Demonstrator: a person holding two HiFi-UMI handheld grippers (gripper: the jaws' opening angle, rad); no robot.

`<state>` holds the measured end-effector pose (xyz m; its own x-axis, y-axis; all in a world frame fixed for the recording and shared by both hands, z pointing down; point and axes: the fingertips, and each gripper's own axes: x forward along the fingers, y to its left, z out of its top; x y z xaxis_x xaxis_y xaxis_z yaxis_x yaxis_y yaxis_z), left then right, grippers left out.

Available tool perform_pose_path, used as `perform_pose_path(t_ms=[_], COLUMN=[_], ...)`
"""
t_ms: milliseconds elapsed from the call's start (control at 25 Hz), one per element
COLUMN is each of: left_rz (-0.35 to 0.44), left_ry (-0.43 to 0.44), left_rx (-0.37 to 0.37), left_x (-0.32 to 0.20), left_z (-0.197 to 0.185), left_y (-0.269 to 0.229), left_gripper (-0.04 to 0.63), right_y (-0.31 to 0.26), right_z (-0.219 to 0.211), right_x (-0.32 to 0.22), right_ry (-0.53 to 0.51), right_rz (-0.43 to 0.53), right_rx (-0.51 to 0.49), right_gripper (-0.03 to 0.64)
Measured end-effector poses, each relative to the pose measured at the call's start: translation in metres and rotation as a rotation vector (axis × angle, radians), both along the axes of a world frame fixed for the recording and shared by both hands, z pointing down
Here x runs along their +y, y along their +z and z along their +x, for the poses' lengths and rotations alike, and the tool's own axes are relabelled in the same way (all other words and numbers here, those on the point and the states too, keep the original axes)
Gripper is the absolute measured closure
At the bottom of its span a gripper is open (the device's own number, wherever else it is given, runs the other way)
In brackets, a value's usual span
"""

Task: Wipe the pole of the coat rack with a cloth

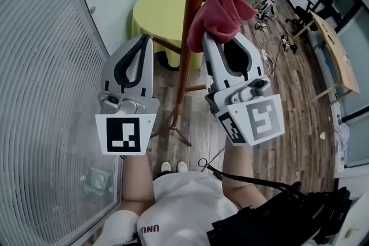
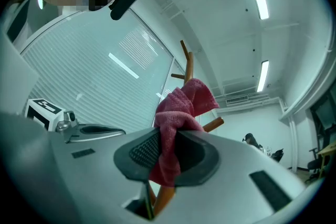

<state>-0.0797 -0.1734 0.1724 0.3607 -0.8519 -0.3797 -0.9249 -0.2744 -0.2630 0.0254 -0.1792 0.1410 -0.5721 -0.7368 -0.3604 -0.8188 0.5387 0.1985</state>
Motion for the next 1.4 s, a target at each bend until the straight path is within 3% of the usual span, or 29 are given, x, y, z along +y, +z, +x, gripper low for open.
perform_pose_path(t_ms=[880,1120,1400], left_rz=[0.089,0.133,0.123], left_ry=[0.025,0.044,0.046], left_rx=[-0.019,-0.026,-0.030], left_x=[0.005,0.009,0.009], left_z=[0.008,0.013,0.017], left_y=[-0.042,-0.061,-0.055], left_gripper=[0.583,0.582,0.581], right_y=[-0.089,-0.093,-0.079], right_z=[-0.006,-0.003,-0.001], right_x=[0.006,0.003,-0.006], right_ry=[-0.046,-0.049,-0.054], right_rz=[0.206,0.208,0.176], right_rx=[-0.032,-0.055,-0.064], right_gripper=[0.543,0.543,0.543])
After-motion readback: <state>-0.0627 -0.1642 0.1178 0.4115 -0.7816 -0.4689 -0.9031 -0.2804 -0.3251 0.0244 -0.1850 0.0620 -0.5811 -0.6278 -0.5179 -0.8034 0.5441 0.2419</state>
